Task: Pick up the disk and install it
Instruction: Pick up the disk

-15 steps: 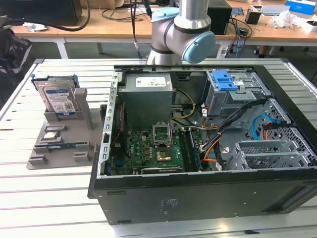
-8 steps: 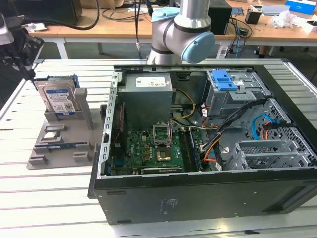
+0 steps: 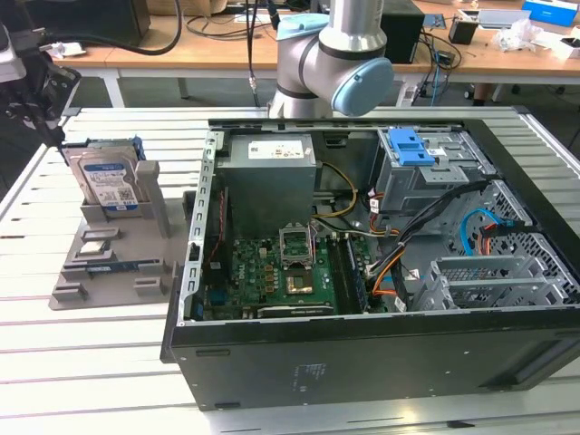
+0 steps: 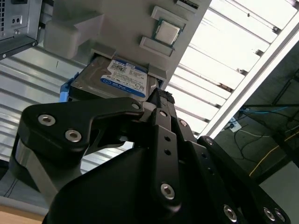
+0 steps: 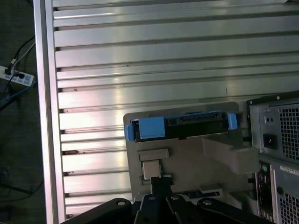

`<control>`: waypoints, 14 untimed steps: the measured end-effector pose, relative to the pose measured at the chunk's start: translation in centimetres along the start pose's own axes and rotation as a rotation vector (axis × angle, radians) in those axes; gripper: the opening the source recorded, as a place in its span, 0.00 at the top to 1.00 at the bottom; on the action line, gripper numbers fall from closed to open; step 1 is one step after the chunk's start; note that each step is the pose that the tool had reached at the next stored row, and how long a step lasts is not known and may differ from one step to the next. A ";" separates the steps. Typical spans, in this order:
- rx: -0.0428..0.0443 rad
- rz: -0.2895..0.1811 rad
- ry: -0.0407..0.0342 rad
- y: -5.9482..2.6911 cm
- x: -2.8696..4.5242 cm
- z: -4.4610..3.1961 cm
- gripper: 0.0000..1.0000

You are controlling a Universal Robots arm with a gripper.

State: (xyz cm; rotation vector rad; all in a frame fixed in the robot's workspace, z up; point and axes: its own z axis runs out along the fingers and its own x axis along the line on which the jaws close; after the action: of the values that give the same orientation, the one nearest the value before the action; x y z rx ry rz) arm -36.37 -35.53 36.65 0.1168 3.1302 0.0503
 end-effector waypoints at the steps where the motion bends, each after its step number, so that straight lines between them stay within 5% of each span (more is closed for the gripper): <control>1: 0.0000 0.000 0.0000 0.00 0.00 0.00 0.89; 3: 0.0000 -0.001 0.0000 0.01 0.00 0.00 0.89; 14: -0.0021 -0.271 0.0087 0.01 0.00 0.01 0.89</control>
State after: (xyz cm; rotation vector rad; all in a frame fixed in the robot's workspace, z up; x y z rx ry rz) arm -36.37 -35.52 36.65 -0.3071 3.1216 0.0518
